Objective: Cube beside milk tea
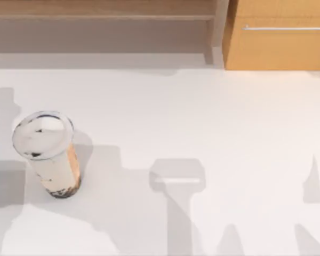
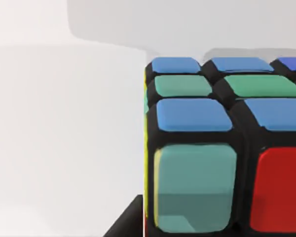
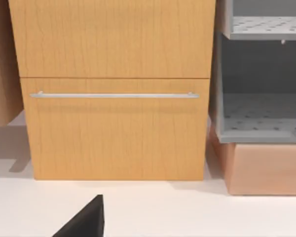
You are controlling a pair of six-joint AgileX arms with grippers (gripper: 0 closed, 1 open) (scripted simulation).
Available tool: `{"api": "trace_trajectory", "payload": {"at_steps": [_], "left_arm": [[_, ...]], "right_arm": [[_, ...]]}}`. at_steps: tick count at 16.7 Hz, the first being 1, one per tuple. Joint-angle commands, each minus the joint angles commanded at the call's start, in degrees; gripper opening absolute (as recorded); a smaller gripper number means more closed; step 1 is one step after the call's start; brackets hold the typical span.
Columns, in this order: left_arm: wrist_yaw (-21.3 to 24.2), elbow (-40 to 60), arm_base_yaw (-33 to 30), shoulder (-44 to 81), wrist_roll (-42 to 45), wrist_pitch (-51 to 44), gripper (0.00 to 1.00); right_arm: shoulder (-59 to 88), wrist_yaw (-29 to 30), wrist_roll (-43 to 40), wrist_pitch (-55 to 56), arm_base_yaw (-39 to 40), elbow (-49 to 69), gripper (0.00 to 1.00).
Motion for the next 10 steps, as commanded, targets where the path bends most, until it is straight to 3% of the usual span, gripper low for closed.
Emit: {"api": "trace_trajectory", "payload": {"at_steps": [8, 10], "left_arm": [[0.3, -2.2, -0.5, 1.8, 0.1, 0.3, 0.00], [0.3, -2.2, -0.5, 1.8, 0.1, 0.3, 0.15]], "right_arm": [[0.0, 0.0, 0.0, 0.0, 0.0, 0.0, 1.00], [0.0, 0.0, 0.0, 0.0, 0.0, 0.0, 1.00]]}}
